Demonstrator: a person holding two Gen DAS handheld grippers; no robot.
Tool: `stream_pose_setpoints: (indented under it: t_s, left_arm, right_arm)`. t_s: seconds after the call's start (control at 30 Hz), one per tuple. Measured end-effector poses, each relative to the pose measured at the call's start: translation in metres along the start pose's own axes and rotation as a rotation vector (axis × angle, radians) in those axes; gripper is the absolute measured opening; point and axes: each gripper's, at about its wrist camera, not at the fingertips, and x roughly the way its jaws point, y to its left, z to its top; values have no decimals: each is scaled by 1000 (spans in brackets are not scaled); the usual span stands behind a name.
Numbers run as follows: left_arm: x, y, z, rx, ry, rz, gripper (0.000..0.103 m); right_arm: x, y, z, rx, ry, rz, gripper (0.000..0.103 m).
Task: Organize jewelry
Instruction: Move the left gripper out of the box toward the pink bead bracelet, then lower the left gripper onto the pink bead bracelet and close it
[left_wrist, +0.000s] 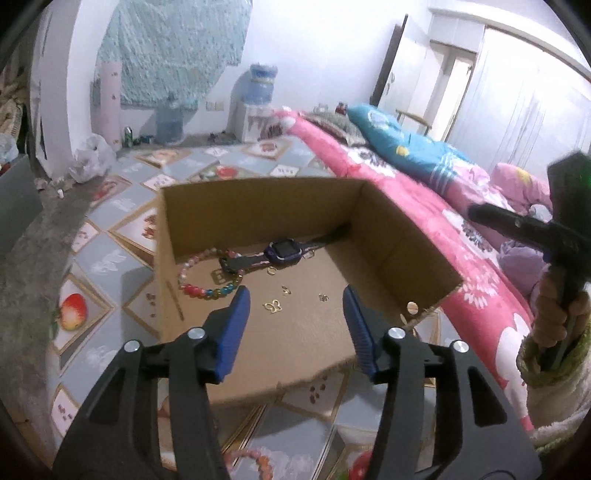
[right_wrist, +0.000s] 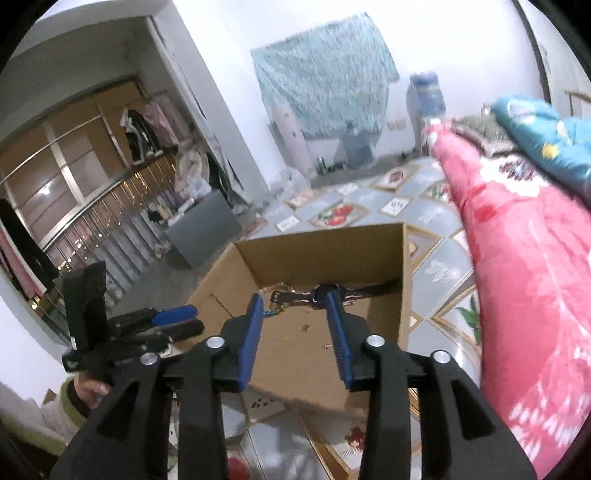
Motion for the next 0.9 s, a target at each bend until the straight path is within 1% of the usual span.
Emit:
stream_pose_setpoints:
  t_s: [0.07, 0.13, 0.2, 0.27, 0.33, 0.4, 0.47, 0.53, 0.57, 0.6, 0.67, 0.7, 0.73, 0.8, 0.9]
  left_arm:
    - [-21, 3, -7, -7, -37, 6, 56]
    - [-40, 8, -15, -11, -66, 22, 58]
    - [-56, 13, -22, -14, -78, 43, 63]
    - [-69, 17, -34, -17, -70, 64, 65]
    - [-74, 19, -44, -23, -43, 81, 68]
    - [-72, 17, -53, -27, 2, 85, 69]
    - [-62, 11, -66, -28, 65, 103, 69]
    - [-42, 1, -79, -7, 156, 160, 69]
    - [-33, -4, -86, 9, 189, 182, 69]
    - [-19, -11, -93, 29, 238, 202, 69]
    - [-3, -18, -107, 61, 302, 244, 69]
    - [9, -21, -114, 71, 346, 242, 69]
    - [15, -22, -119, 69, 372, 239, 69]
    - [28, -22, -128, 58, 423, 263, 69]
    - [34, -19, -133, 39, 448, 272, 69]
  right_arm:
    - [-20, 2, -9, -6, -28, 2, 48]
    - [-34, 2, -18, -3, -45, 10, 53]
    - [-47, 3, -30, 2, -52, 17, 63]
    - [-54, 3, -39, 7, -48, 22, 68]
    - [-56, 4, -51, 13, -18, 27, 74]
    - [-51, 5, -62, 6, 21, -6, 78]
    - [-39, 6, -75, 2, 84, -68, 79]
    - [-23, 4, -86, 15, 143, -117, 79]
    - [-14, 2, -93, 25, 176, -146, 79]
    - [-2, 0, -100, 32, 222, -191, 79]
    - [14, -2, -113, 28, 279, -250, 79]
    - [23, -2, -120, 30, 303, -263, 79]
    - [29, -2, -125, 38, 319, -267, 79]
    - [41, -3, -134, 51, 367, -277, 79]
    - [51, 0, -141, 36, 403, -295, 79]
